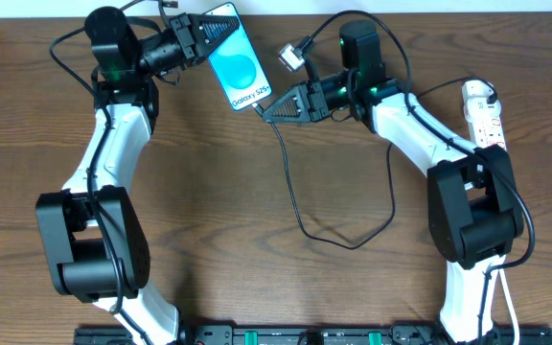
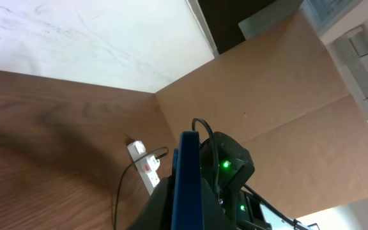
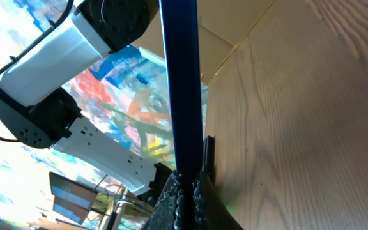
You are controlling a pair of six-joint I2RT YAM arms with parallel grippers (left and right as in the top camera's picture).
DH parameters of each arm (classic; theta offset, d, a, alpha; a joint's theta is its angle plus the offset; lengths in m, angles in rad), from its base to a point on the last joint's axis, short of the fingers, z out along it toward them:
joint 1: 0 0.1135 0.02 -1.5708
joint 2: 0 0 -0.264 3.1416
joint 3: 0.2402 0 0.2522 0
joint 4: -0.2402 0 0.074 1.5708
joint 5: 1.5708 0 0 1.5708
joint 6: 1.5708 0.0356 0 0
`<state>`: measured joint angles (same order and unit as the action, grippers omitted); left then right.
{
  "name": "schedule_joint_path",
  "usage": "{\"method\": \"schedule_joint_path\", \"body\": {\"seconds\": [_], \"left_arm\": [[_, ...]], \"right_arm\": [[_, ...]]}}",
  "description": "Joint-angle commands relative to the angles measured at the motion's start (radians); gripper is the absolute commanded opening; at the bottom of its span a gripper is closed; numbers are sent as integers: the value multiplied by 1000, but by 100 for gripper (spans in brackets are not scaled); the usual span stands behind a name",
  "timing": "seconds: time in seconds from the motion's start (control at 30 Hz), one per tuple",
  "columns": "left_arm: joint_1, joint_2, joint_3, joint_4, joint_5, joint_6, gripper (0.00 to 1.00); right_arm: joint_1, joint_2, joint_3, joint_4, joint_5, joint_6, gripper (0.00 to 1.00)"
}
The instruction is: Plug charger to phone and switch on socket
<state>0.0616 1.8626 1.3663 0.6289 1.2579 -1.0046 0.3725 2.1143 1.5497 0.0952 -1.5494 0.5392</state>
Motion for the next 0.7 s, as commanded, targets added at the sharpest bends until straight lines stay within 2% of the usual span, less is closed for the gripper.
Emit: {"method": "schedule_joint_path", "body": {"seconds": [0.0,0.2,0.67], "left_arm": [[-29,-20,9,0,76,6,7],[-50,-20,9,0,-14,6,7],[-74,-20,9,0,-43,25,7]], "right_arm": [[-12,1,13,18,28,8,1],[-6,1,13,19,29,7,1],[-5,1,13,37,74,51,1]]}}
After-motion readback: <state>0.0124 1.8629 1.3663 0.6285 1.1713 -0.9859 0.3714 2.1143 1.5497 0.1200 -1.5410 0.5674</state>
